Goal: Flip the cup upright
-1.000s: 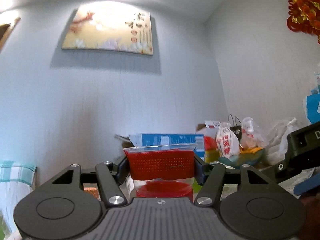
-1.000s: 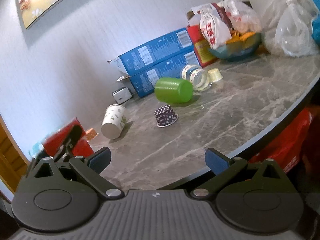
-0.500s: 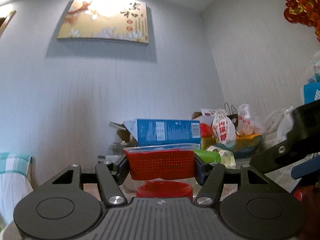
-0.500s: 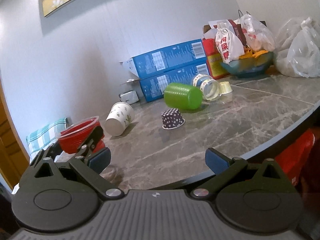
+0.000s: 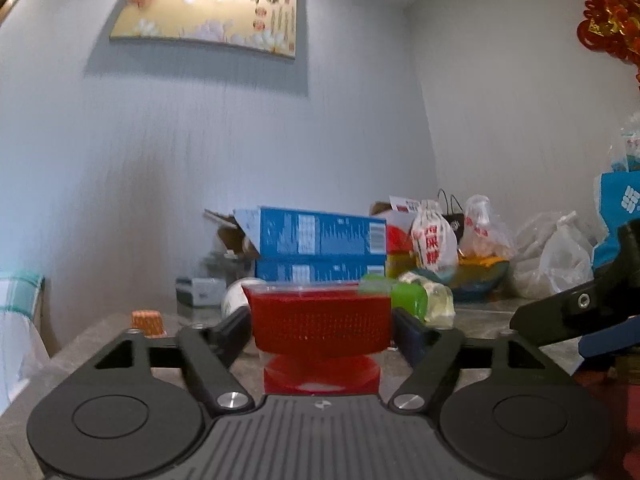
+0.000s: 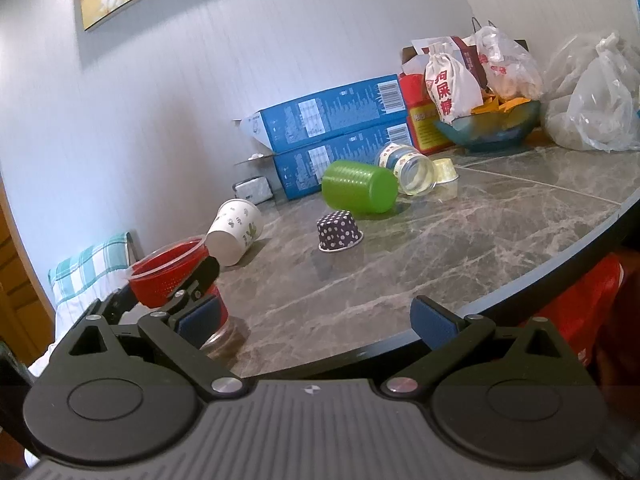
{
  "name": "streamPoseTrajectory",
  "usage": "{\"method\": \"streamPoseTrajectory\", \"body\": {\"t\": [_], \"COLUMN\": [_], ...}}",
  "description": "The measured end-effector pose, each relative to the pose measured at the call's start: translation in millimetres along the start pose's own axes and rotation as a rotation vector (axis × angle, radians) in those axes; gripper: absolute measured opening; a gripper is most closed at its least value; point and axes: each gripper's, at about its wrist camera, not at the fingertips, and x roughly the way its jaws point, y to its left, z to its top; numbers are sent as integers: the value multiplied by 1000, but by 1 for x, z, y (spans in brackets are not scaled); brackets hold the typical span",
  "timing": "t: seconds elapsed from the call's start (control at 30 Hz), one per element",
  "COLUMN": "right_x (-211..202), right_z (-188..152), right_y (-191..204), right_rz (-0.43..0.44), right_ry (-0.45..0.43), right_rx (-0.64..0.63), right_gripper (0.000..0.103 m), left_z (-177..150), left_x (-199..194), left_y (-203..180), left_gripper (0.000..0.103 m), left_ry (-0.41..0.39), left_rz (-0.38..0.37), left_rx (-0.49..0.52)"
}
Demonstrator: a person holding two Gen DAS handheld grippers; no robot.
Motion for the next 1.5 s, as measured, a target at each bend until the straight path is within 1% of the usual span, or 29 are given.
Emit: {"method": "streamPoseTrajectory", "body": {"t": [0.03, 0.07, 0.13, 0.23, 0.3, 0.33, 0.37, 0.47, 0.5, 0.53, 0.57, 0.63, 0.67, 0.7, 0.73, 0.8, 0.87, 0.93, 0.97, 1.03, 1.07, 1.1, 1.2, 1.27, 1.4, 1.5], "right_x": [-1, -2, -3, -6, -7, -9, -11, -20, -22, -25, -26, -28, -29, -29, -31, -33, -36, -44, -49, -57, -60, -63, -67, -67, -66, -63], "right_z": [0, 1, 2, 3, 3, 4, 4, 5, 5, 5, 4, 3, 2, 4, 7, 16, 28, 46, 52, 63, 68, 71, 78, 83, 91, 92], "right_y": [0, 0, -1, -1, -1, 0, 1, 6, 9, 13, 17, 26, 33, 38, 44, 53, 59, 64, 64, 62, 62, 62, 68, 70, 72, 75], "right_rz": [-1, -9, -13, -16, -17, -16, -12, -16, -21, -37, -55, -79, -93, -109, -129, -144, -114, -67, -38, 9, 12, 8, -31, -52, -63, -56], "right_ry": [-1, -5, -6, -13, -15, -14, -17, -35, -39, -41, -48, -76, -92, -93, -80, -22, 52, 124, 152, 185, 196, 199, 198, 197, 185, 211], "right_rx": [0, 1, 5, 4, -2, -3, -5, -26, -39, -55, -77, -126, -155, -178, -196, -200, -211, -203, -169, -86, -56, -44, -81, -103, -141, -171], "right_gripper": [102, 102, 102, 102, 102, 102, 102, 102, 102, 102, 102, 102, 102, 102, 102, 102, 102, 102, 102, 102, 102, 102, 102, 102, 102, 102], "left_z": [0, 0, 1, 5, 8, 10, 11, 18, 23, 28, 36, 54, 66, 77, 87, 103, 116, 127, 131, 138, 141, 144, 154, 162, 171, 173], "left_x": [-1, -1, -2, -2, -5, -9, -15, -44, -55, -61, -65, -68, -66, -61, -56, -49, -46, -45, -47, -48, -49, -53, -58, -57, -56, -52], "left_y": [0, 0, 0, 2, 9, 14, 20, 39, 47, 52, 58, 71, 76, 79, 83, 90, 101, 108, 111, 110, 109, 107, 102, 102, 100, 100], "left_gripper": [91, 95, 99, 100, 100, 100, 100, 100, 101, 103, 103, 103, 103, 103, 103, 103, 103, 103, 103, 103, 103, 103, 103, 103, 103, 103], "left_ry": [3, 6, 17, 59, 102, 122, 131, 154, 138, 122, 119, 148, 186, 248, 320, 441, 532, 607, 627, 668, 682, 679, 666, 670, 664, 689], "left_rz": [-6, -12, -30, -88, -141, -158, -159, -128, -117, -94, -59, -21, -7, -12, -36, -67, -121, -149, -155, -154, -150, -152, -136, -126, -129, -125], "left_rx": [-2, -1, 6, 10, -21, -36, -45, -68, -77, -77, -77, -112, -114, -98, -83, -90, -148, -216, -239, -233, -224, -214, -160, -150, -129, -130]}}
